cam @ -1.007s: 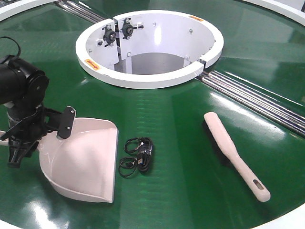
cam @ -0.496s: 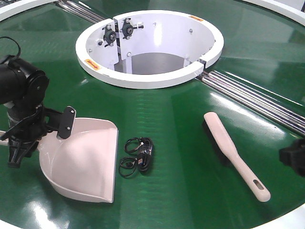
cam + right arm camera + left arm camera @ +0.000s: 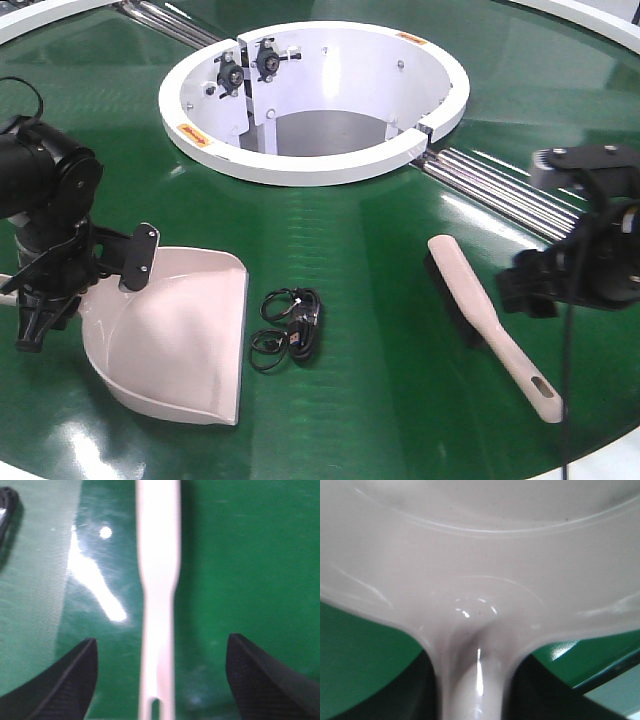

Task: Clean and inspect green conveyor with broom and dustpan
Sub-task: 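Lower the right gripper onto the pink brush handle and grasp it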

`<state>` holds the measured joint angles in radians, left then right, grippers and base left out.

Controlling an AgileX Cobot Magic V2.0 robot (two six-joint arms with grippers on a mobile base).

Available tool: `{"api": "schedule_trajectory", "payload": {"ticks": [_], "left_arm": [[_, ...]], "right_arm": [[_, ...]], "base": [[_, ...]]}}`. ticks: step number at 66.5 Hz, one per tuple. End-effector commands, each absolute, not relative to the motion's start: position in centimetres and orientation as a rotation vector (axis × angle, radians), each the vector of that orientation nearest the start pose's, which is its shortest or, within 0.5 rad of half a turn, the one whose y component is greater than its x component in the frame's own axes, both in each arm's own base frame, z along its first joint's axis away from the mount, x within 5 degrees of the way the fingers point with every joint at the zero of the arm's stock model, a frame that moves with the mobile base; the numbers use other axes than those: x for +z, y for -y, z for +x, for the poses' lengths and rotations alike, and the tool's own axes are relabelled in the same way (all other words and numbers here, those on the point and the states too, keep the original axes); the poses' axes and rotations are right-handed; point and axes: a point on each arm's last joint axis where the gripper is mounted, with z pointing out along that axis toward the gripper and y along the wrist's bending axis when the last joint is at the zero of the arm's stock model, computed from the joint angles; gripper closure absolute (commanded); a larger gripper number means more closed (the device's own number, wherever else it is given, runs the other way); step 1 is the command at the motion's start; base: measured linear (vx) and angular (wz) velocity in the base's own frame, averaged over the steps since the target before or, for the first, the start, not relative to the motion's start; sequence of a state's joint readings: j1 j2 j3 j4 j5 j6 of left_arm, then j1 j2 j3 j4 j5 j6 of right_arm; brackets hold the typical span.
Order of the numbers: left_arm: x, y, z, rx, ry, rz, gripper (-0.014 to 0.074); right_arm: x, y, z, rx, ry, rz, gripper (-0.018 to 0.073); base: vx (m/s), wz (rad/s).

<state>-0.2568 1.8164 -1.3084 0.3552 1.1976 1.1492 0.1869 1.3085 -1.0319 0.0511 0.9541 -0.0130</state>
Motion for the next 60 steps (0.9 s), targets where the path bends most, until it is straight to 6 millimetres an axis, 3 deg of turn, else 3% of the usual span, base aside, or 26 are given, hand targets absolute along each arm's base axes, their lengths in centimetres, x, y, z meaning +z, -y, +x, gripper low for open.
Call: {"api": "schedule_trajectory", "payload": {"ticks": [1,30,60], "left_arm": [[24.0,5.8,33.6,0.512,-2.34,2.259,0.0603],[24.0,5.8,33.6,0.512,-2.34,2.259,0.0603],[24.0,5.8,33.6,0.512,-2.34,2.259,0.0603]], "right_arm": [[30.5,-5.8,26.2,0.103,-2.685,-0.216,0.0043],[25.9,-6.6,30.4,0.033,-2.967,-0.235,0.0043],[21.6,-7.1,32.3,0.016,-3.113,-0.241,0.0043]], "base": [[0.0,0.0],[0.0,0.0],[0.0,0.0]]}}
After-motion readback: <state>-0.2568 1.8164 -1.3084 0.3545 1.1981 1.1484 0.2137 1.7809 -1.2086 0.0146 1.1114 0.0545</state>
